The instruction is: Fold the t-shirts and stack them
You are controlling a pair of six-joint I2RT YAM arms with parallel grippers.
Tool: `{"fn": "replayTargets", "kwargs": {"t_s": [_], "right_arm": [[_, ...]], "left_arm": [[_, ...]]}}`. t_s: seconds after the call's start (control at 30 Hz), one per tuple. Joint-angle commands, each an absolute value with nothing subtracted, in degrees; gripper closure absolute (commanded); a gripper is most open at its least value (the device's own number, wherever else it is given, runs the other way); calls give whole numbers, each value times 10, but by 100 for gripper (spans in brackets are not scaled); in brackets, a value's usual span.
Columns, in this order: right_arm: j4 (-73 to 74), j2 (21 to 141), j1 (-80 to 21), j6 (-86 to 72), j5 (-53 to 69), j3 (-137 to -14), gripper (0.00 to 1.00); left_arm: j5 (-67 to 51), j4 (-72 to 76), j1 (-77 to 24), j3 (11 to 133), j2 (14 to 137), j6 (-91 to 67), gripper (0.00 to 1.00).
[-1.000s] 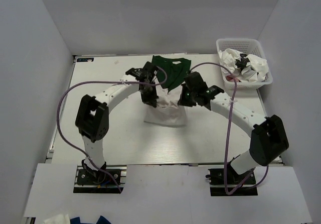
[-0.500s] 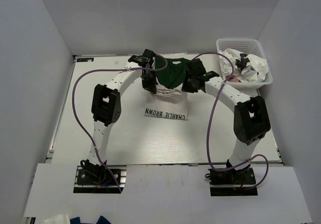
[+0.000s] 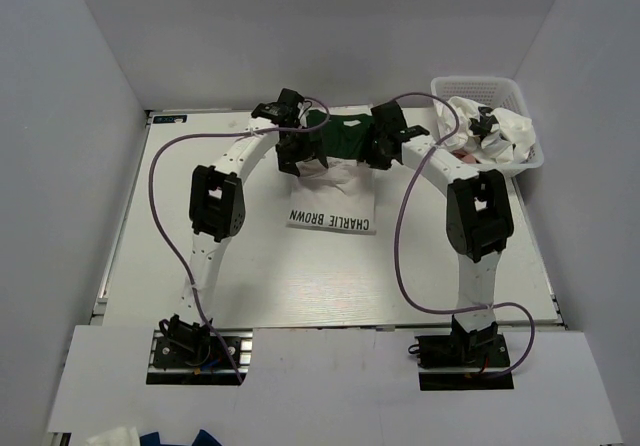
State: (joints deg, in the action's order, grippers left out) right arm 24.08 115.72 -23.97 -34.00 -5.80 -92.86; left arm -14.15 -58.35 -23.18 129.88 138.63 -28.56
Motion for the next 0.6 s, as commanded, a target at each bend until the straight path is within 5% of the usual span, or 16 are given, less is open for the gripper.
{"fn": "replayTargets", "kwargs": {"t_s": [0.0, 0.03, 0.4, 0.57], "right_arm": [[249, 1168, -229, -338, -50, -993, 28], [247, 1156, -232, -340, -47, -993, 10], [133, 1020, -270, -317, 30, -786, 10], [149, 1071, -313, -259, 114, -844, 10]], "left_arm": [[-171, -584, -202, 1346, 1379, -294, 0], [-171, -579, -202, 1340, 1351, -294, 0], [-95, -566, -197, 1072, 1162, -274, 0], [-112, -553, -197, 937, 1102, -274, 0]]}}
